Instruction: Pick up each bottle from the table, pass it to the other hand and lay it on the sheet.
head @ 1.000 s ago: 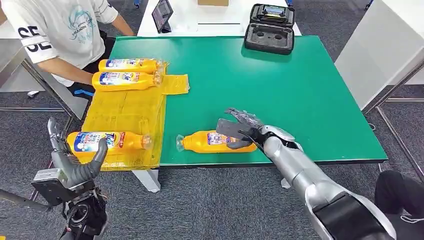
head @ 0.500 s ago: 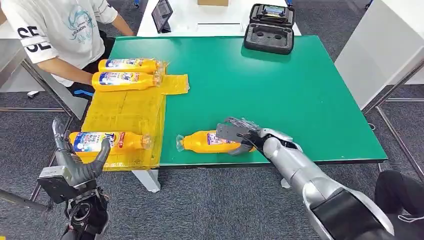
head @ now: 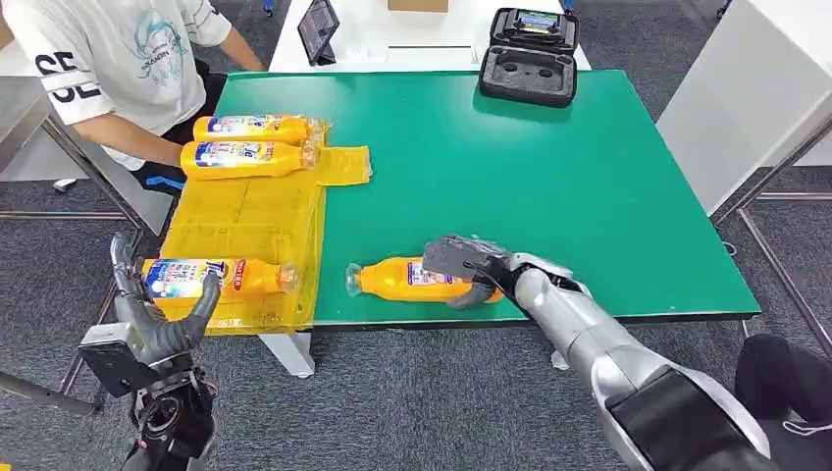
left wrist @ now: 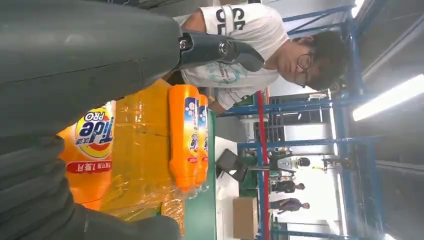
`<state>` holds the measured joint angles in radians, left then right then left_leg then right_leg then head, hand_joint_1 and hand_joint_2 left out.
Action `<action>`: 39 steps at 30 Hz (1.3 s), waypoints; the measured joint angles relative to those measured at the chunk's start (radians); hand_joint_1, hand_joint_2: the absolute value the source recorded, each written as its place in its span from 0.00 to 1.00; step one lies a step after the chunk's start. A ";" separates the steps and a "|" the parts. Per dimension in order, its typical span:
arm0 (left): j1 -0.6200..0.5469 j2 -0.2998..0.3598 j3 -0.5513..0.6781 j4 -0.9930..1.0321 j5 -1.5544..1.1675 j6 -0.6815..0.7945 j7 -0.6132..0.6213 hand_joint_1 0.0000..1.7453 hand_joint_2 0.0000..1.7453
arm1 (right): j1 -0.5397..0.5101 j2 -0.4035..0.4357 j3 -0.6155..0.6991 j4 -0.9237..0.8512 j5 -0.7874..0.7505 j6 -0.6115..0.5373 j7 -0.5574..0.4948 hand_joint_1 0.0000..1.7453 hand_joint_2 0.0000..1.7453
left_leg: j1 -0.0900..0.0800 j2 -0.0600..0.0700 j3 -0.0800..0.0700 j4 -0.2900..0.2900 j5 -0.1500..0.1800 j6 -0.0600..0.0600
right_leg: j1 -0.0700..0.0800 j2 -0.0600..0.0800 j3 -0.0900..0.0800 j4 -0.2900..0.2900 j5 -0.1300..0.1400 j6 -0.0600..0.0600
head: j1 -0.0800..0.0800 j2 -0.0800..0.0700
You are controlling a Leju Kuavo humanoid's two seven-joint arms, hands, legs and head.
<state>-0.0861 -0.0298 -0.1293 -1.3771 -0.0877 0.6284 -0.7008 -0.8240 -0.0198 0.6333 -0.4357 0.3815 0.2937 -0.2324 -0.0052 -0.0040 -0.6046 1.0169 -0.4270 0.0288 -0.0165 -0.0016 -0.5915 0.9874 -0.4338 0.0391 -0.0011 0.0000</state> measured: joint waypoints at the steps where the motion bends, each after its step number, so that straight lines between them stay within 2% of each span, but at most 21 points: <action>1: 0.000 0.000 0.002 0.000 -0.001 -0.005 0.000 0.00 1.00 | -0.002 0.000 0.000 0.003 -0.005 0.000 0.005 0.00 1.00 | 0.000 0.000 0.000 0.000 0.000 0.000 | 0.000 0.000 0.000 0.000 0.000 0.000 | 0.000 0.000; 30: -0.012 -0.002 0.003 0.043 0.031 -0.048 0.000 0.00 1.00 | -0.001 -0.013 0.024 0.048 0.011 -0.031 0.047 0.00 1.00 | 0.000 0.001 0.002 0.000 0.000 0.000 | 0.000 0.000 0.001 0.000 0.000 0.000 | 0.000 0.000; 31: -0.015 -0.002 0.003 0.046 0.031 -0.050 0.000 0.00 1.00 | 0.001 -0.015 0.024 0.049 0.011 -0.031 0.047 0.11 1.00 | 0.000 0.001 0.001 0.000 0.000 0.000 | 0.000 0.000 0.001 0.000 0.000 0.000 | 0.000 0.000; 33: -0.021 -0.002 0.003 0.052 0.032 -0.054 0.000 0.00 1.00 | 0.014 -0.019 0.026 0.052 0.011 -0.035 0.047 0.80 1.00 | 0.000 0.001 0.001 0.000 0.000 0.000 | 0.000 0.000 0.001 0.000 0.000 0.000 | 0.000 0.000; 35: -0.024 -0.002 0.003 0.059 0.034 -0.056 0.000 0.00 1.00 | 0.021 -0.021 0.026 0.053 0.011 -0.044 0.047 0.88 1.00 | 0.000 0.001 0.001 0.000 0.000 0.000 | 0.000 0.001 0.001 0.000 0.000 0.000 | -0.001 0.000; 36: -0.025 -0.002 0.003 0.061 0.034 -0.057 0.000 0.00 1.00 | 0.021 -0.022 0.026 0.053 0.011 -0.045 0.047 0.88 1.00 | 0.000 0.001 0.002 0.000 0.000 0.000 | 0.000 0.001 0.001 0.000 0.000 0.000 | 0.000 0.000; 37: -0.027 -0.002 0.003 0.064 0.035 -0.057 0.000 0.00 1.00 | 0.021 -0.024 0.026 0.054 0.011 -0.047 0.047 0.95 1.00 | 0.000 0.001 0.002 0.000 0.000 0.000 | 0.000 0.001 0.001 0.000 0.000 0.000 | -0.001 0.000; 39: -0.027 -0.002 0.003 0.068 0.036 -0.057 0.000 0.00 1.00 | 0.021 -0.026 0.026 0.054 0.010 -0.052 0.047 0.95 1.00 | 0.000 0.001 0.002 0.000 0.000 0.000 | 0.000 0.001 0.001 0.000 0.000 0.000 | 0.000 0.000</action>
<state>-0.1130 -0.0320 -0.1266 -1.3096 -0.0519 0.5718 -0.7008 -0.8026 -0.0458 0.6596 -0.3819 0.3914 0.2418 -0.1850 -0.0052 -0.0030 -0.6028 1.0169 -0.4271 0.0288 -0.0164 -0.0008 -0.5909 0.9872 -0.4336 0.0389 -0.0015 0.0000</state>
